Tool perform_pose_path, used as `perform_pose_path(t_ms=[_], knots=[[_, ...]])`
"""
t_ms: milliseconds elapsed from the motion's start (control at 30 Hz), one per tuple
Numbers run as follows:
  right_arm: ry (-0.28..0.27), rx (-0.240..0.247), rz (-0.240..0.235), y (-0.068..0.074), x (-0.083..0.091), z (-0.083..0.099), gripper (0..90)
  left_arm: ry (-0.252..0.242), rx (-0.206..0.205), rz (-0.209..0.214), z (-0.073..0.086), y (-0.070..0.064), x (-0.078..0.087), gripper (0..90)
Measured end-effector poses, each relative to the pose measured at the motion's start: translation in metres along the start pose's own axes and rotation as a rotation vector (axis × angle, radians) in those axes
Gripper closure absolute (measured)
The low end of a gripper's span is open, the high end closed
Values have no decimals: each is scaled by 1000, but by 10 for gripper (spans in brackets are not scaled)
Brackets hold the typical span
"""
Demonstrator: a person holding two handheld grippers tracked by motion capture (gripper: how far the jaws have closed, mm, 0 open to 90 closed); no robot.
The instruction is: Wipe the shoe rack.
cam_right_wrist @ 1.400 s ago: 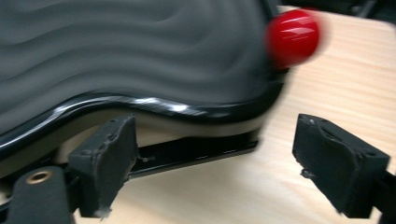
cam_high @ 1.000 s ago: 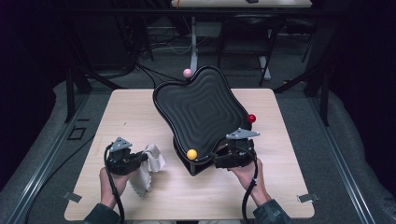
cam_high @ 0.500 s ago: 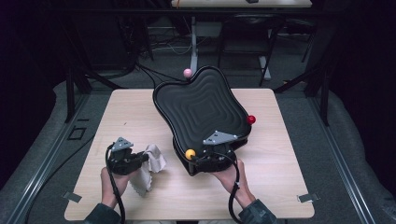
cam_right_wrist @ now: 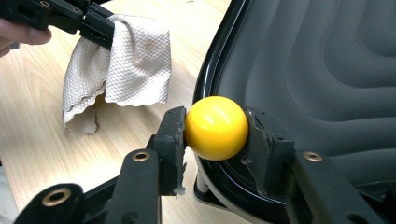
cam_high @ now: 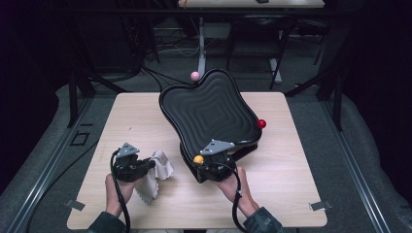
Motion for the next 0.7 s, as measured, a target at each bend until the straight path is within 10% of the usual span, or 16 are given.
perform_pose_path(t_ms=[67,133,700], knots=[[-22,-6,-85,1,0,0,598,-2,0,-2,0,0,0,805],[0,0,-4,-5,4,3,598,1,-1,-2,0,0,0,805],[22,-14,-15,-35,32,19,596,-5,16,-26,2,7,4,802]])
Point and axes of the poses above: each handheld gripper's, and its own axes: x roughly backward along the jaws, z roughly out of its underside, y roughly to its left, the point moved 7 cm from there along -x, roughly forward along the jaws, and after that the axes turned 13 degrees about -x, right-handed, at the moved point
